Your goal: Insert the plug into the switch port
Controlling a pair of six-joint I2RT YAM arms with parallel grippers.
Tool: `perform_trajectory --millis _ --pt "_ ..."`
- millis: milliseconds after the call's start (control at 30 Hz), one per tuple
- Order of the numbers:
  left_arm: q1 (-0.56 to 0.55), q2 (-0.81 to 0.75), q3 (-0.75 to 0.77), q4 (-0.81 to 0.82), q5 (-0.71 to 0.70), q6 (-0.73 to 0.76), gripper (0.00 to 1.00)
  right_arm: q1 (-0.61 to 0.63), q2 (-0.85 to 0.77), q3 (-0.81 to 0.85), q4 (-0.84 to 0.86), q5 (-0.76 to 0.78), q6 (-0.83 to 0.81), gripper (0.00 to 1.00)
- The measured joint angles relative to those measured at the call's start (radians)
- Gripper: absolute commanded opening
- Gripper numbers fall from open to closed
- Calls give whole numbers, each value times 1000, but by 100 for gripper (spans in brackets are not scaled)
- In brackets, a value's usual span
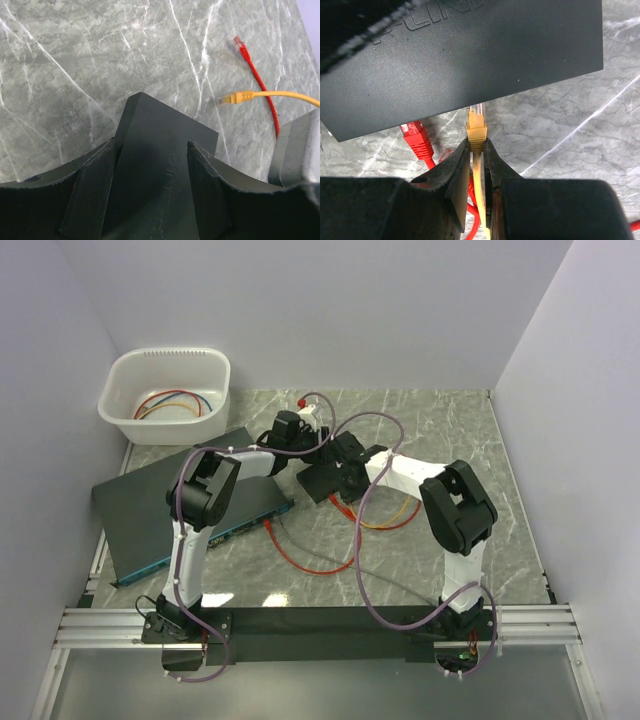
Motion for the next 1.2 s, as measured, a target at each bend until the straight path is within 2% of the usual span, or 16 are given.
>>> perform_trajectory --millis 567,933,1200 --pt "-2 73 74 -24 16 29 60 0 55 92 -85 -15 -18 0" --pt "18 73 67 -16 39 53 35 0 76 157 -157 -13 -53 0" --pt "23 73 61 3 60 75 31 2 76 161 -158 -14 -82 0"
